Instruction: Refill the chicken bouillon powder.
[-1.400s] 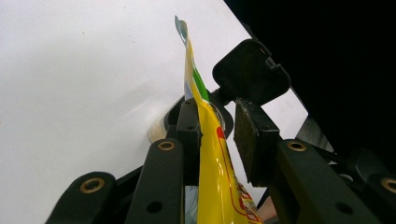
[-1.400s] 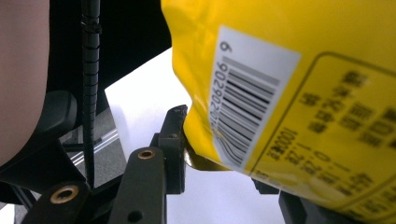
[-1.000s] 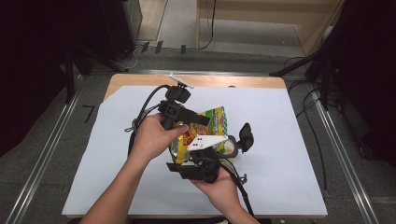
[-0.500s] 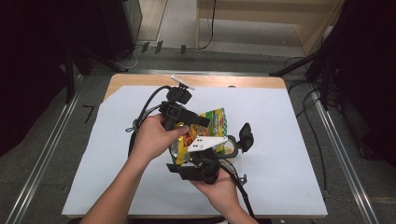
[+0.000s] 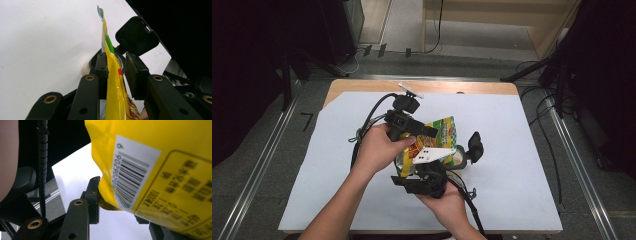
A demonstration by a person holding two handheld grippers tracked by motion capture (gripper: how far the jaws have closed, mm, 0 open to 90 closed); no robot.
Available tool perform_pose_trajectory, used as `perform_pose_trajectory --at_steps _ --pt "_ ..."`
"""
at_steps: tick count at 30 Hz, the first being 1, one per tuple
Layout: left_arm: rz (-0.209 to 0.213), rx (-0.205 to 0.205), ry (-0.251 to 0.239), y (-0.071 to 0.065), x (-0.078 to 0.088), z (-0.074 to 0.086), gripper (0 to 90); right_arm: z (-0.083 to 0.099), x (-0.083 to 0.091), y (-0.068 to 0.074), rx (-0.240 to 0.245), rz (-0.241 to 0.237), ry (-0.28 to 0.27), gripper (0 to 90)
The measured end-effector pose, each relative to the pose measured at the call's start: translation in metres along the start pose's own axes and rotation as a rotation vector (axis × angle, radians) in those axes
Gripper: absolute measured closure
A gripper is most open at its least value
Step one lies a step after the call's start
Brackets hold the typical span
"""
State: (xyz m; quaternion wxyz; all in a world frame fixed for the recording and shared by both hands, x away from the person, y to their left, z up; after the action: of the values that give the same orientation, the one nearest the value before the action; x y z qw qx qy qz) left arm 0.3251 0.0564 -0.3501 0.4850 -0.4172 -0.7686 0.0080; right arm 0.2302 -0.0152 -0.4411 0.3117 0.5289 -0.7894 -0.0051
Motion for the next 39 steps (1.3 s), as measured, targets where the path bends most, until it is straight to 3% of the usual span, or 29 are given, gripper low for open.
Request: perform_pose_trajectory --at_steps 8,18,25,31,39 --pt "0.018 0.013 -0.011 0.002 0.004 -0.001 73.0 -0.003 0.002 0.002 0.014 -0.001 -0.004 64.6" --pt "0.006 -0.013 -0.033 -0.006 0.012 -0.001 72.8 -0.005 0.003 0.006 0.034 0.002 -0.039 64.9" --pt "0.014 0.012 -0.009 0.003 0.003 0.001 73.3 -0.003 0.000 0.002 0.010 -0.001 -0.011 64.9" --pt "0.009 0.012 0.007 0.003 -0.004 0.002 73.9 0.004 -0.003 0.000 0.002 0.013 -0.023 65.0" --pt "0.019 0.014 -0.007 0.003 -0.003 0.001 73.1 0.003 -0.003 0.000 0.003 0.011 -0.021 64.9"
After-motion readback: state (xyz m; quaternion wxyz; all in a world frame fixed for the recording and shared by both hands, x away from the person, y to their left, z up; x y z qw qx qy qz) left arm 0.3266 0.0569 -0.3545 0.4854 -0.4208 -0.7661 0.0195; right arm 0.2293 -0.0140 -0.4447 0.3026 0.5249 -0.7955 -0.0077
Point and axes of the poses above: each handheld gripper's, and its own axes: x roughly backward along the jaws, z roughly out of its underside, y roughly to its left, the point moved 3 cm from there along -x, roughly forward along the jaws
